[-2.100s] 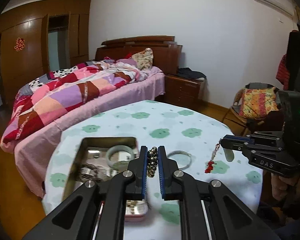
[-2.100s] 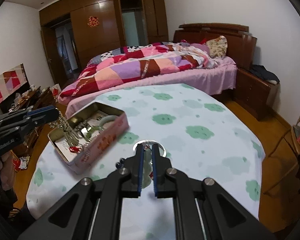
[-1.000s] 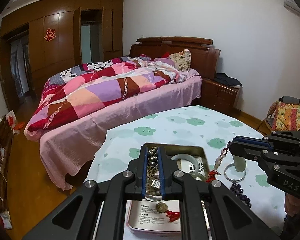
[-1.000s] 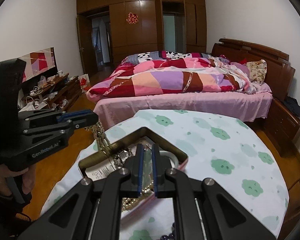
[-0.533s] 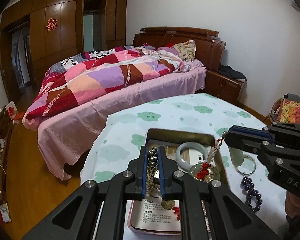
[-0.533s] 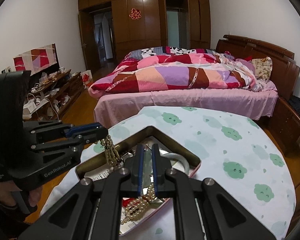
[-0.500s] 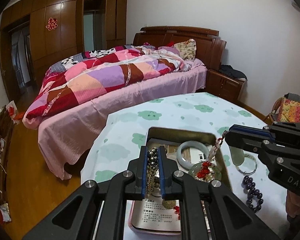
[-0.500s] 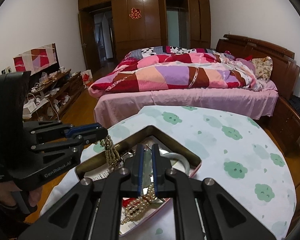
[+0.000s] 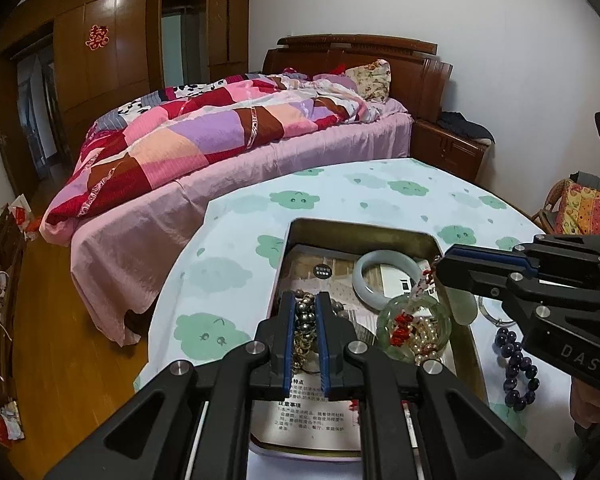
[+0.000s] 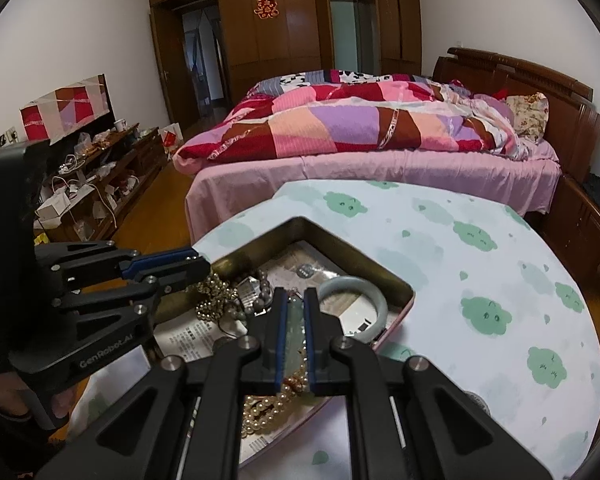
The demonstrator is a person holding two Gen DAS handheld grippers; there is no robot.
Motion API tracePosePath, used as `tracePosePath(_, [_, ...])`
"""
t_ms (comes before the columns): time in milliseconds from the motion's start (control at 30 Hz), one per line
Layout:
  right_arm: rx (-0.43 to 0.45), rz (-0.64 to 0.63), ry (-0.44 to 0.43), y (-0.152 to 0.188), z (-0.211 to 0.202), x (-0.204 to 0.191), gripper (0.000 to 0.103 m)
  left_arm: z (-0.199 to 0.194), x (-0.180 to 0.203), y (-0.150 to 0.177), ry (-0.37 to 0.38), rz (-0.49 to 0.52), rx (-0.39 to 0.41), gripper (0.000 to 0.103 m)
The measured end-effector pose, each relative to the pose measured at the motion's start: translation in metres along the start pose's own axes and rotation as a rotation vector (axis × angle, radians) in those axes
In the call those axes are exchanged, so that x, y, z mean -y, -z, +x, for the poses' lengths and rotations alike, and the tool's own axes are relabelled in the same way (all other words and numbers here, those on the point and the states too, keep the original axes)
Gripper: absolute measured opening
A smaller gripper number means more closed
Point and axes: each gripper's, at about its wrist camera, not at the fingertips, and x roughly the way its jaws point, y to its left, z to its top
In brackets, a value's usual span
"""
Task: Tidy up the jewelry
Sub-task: 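Lower the gold chain into the tin with the left gripper while the right gripper releases the pendant there, then withdraw both open grippers from the tin toward the purple bracelet and silver bangle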
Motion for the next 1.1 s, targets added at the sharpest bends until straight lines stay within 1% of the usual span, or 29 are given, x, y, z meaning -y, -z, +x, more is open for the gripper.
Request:
tracePosePath(500, [-0.031,-0.003,0.006,0.007,0.011,-0.001,0.01,0.001,0.002,0.003,-0.005,0.006,-0.024,0.01])
tracePosePath(567, [-0.042,-0.003,0.004,0.008,0.014,-0.001,0.011,0.002,0.003,0.003,-0.001,0.009,-0.025,0.012])
tracePosePath(600, [-0.044,-0.005,0.005,0.009,0.014,-0.001,0.011,0.002,0.003,0.004,-0.004,0.009,-0.027,0.021])
tracePosePath(633, [-0.046,-0.006,0.006,0.01,0.015,-0.001,0.012,0.001,0.003,0.003,-0.013,0.007,-0.026,0.037])
tracePosePath(667, [-0.048,-0.004,0.006,0.01,0.015,-0.001,0.013,-0.001,0.002,0.003,-0.027,0.003,-0.015,0.047])
tracePosePath(700, [-0.05,-0.002,0.008,0.01,0.015,-0.001,0.014,-0.003,0.001,0.004,-0.037,-0.002,-0.004,0.062])
tracePosePath(733, [-0.05,-0.001,0.011,0.011,0.015,0.0,0.014,-0.006,0.0,0.003,-0.044,-0.011,0.013,0.065])
tracePosePath(800, [-0.052,0.003,0.015,0.011,0.015,0.002,0.015,-0.007,-0.003,0.003,-0.036,-0.021,0.013,0.065])
tracePosePath(867, [-0.055,0.008,0.021,0.012,0.015,0.003,0.022,-0.007,-0.004,0.003,-0.048,-0.024,0.016,0.065])
tracePosePath(933, [-0.052,0.01,0.027,0.013,0.014,0.003,0.039,-0.007,-0.005,0.003,-0.049,-0.024,0.013,0.065])
tracePosePath(967, [-0.049,0.01,0.029,0.013,0.014,0.003,0.042,-0.007,-0.005,0.003,-0.054,-0.024,0.011,0.065])
tracePosePath(1100, [-0.05,0.006,0.028,0.013,0.014,0.003,0.043,-0.007,-0.005,0.005,-0.061,-0.022,0.006,0.065])
